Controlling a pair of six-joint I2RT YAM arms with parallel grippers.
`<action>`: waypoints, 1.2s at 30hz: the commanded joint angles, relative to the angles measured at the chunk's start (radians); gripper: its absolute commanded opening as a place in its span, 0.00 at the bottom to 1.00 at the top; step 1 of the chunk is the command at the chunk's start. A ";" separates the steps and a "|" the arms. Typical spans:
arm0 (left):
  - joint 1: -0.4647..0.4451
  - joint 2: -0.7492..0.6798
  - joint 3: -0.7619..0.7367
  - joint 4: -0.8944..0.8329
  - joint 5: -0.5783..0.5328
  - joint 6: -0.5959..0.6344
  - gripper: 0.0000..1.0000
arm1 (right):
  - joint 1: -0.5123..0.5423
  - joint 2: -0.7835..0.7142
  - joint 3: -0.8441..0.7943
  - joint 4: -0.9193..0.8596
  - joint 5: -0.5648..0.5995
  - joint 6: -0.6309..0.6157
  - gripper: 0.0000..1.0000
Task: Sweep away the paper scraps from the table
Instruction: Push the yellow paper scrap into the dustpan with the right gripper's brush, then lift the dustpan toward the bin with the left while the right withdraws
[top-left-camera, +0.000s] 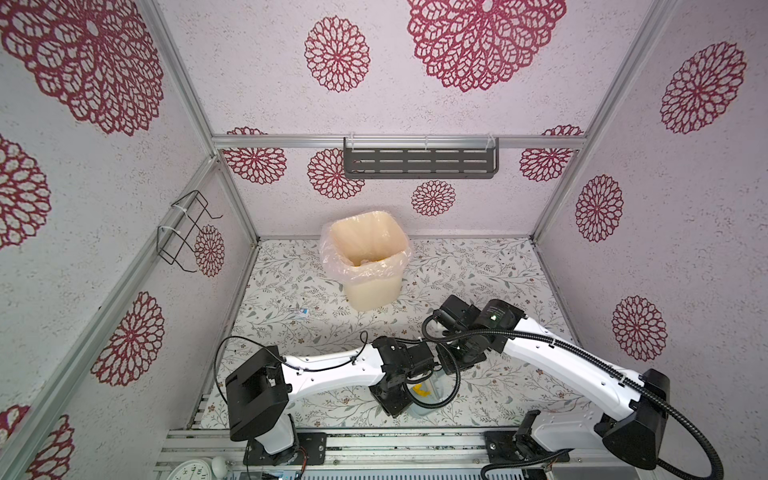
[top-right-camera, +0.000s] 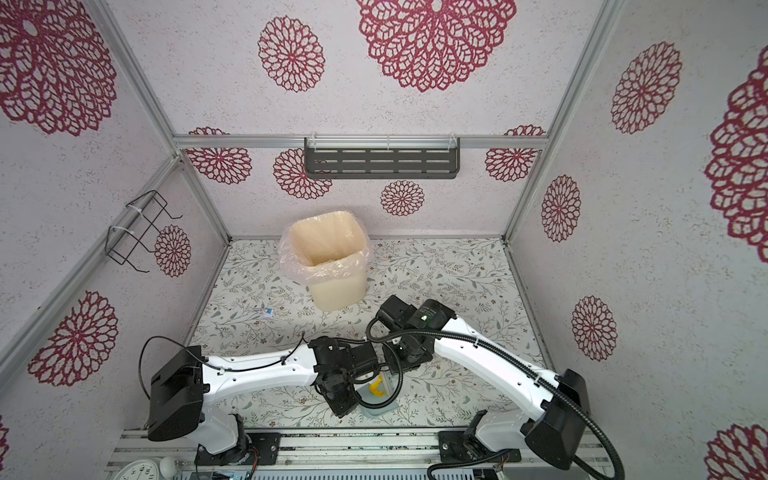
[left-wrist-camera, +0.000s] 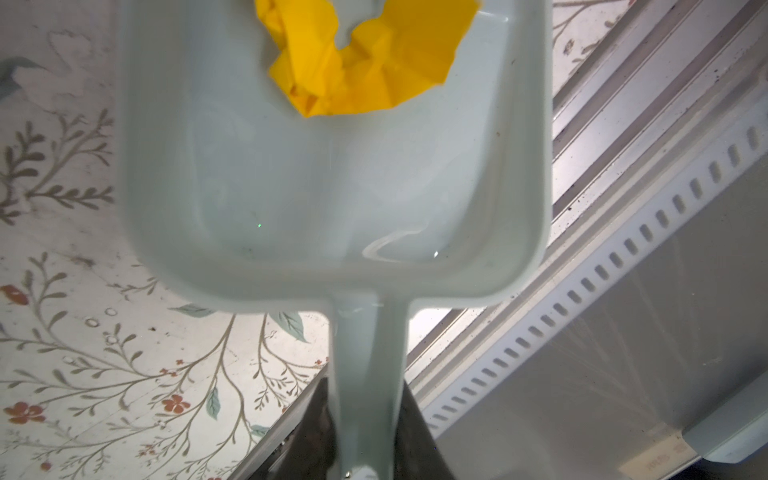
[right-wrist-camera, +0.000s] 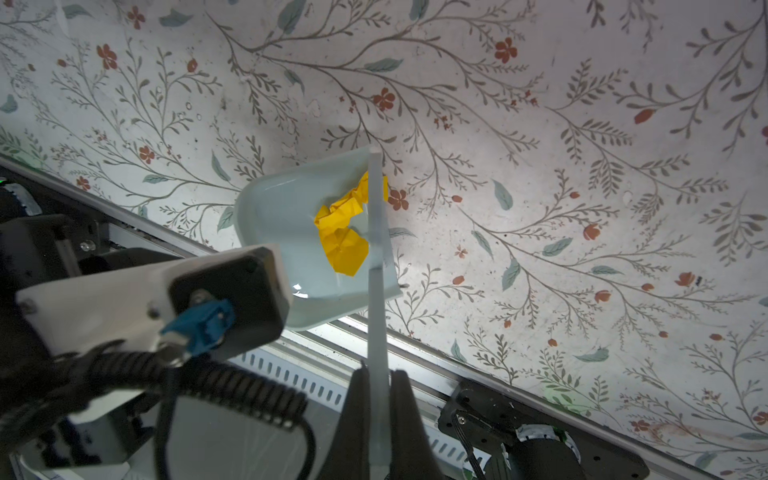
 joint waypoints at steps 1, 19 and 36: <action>0.015 0.005 -0.015 0.036 -0.018 0.020 0.00 | 0.015 -0.010 0.055 -0.024 -0.017 -0.017 0.00; 0.021 -0.195 -0.188 0.251 -0.136 -0.025 0.00 | -0.123 -0.104 0.196 -0.238 0.108 -0.049 0.00; 0.014 -0.502 0.037 0.015 -0.310 -0.121 0.00 | -0.392 -0.169 0.094 -0.046 -0.013 -0.162 0.00</action>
